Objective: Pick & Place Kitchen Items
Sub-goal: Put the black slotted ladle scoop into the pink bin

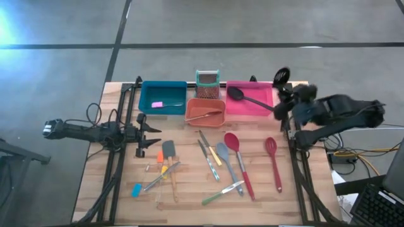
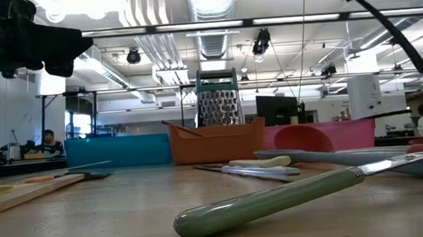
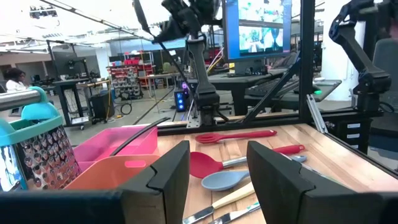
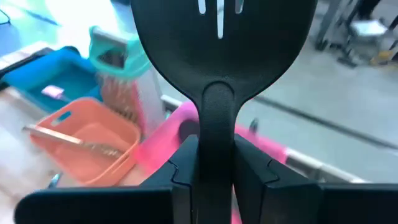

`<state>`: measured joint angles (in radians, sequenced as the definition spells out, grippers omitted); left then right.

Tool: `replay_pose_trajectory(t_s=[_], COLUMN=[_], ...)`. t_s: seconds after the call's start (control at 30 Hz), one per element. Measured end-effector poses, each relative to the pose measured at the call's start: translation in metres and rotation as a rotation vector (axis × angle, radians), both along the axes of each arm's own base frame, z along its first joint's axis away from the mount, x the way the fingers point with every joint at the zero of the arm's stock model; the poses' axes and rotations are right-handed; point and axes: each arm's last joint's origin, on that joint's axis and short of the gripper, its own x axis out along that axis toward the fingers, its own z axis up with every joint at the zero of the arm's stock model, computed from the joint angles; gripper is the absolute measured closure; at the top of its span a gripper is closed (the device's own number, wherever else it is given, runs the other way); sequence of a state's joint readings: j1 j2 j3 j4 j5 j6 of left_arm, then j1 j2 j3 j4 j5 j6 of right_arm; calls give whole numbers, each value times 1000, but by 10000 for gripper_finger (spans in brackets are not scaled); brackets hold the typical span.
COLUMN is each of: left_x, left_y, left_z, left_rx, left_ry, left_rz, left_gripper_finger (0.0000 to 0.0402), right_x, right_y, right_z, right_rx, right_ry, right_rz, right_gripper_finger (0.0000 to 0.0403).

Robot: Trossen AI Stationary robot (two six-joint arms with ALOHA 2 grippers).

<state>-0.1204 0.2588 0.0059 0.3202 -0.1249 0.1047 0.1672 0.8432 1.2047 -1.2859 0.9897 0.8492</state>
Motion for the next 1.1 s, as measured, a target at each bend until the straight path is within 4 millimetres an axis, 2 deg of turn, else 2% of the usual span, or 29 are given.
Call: replay_pose_trajectory(t_s=[0.2, 0.3, 0.43, 0.7, 1.1], left_x=[0, 0, 0, 0, 0], left_y=[0, 0, 0, 0, 0], left_z=[0, 0, 0, 0, 0], left_rx=[0, 0, 0, 0, 0], left_ry=[0, 0, 0, 0, 0], left_rz=[0, 0, 0, 0, 0], left_gripper_finger=[236, 236, 236, 236, 236], right_x=[-14, -13, -5, 28, 70], right_y=[-13, -19, -28, -65, -152], right_z=[37, 45, 45, 26, -29], right_rx=[-80, -72, -16, 152, 476], right_ry=[72, 119, 195, 389, 616], right_rz=[16, 32, 73, 114, 270], right_gripper_finger=[349, 349, 349, 349, 349])
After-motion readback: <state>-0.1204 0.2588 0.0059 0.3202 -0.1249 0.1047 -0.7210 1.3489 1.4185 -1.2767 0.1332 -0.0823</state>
